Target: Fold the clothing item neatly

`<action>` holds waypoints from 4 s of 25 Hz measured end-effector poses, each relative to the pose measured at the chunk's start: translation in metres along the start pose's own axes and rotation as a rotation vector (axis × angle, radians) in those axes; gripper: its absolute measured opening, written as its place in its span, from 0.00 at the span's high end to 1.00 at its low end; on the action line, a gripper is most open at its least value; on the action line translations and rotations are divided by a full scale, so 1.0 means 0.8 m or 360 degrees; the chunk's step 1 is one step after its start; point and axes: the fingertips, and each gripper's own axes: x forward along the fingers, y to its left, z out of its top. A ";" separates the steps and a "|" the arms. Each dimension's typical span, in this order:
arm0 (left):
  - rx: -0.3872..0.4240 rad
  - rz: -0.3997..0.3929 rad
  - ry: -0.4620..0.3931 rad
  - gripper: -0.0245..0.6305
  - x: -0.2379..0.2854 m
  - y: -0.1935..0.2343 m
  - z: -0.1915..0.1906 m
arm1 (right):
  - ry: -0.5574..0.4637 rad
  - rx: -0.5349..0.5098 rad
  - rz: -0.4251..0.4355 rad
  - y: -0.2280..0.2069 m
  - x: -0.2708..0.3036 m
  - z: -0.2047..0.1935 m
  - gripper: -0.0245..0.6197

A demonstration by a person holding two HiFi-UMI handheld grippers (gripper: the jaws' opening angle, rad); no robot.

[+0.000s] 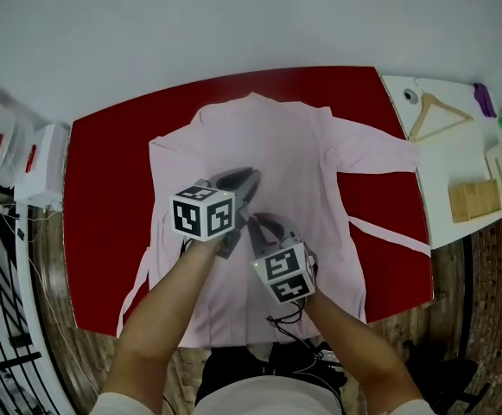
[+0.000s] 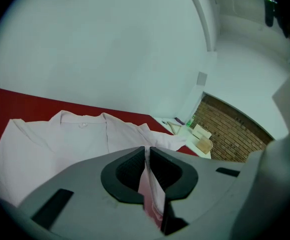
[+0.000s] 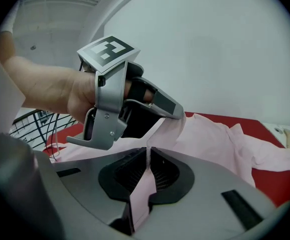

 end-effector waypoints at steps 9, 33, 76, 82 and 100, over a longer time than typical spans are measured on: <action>-0.0039 -0.0104 0.0118 0.74 0.010 -0.005 -0.046 | 0.0133 0.0465 -0.0003 -0.024 0.007 -0.072 0.91; 0.0054 -0.0261 0.0349 0.78 -0.050 -0.002 -0.131 | 0.0323 0.0368 -0.0186 -0.046 -0.004 -0.100 0.85; 0.0379 -0.0406 0.0138 0.93 0.065 -0.162 -0.044 | 0.0249 0.0718 -0.0766 -0.424 -0.225 -0.158 0.82; 0.0474 -0.0442 0.0176 0.93 0.116 -0.204 -0.036 | 0.0291 0.0558 -0.0808 -0.492 -0.214 -0.169 0.75; 0.0923 -0.0548 0.0423 0.86 0.248 -0.293 -0.061 | 0.0388 0.0357 -0.0654 -0.528 -0.189 -0.179 0.90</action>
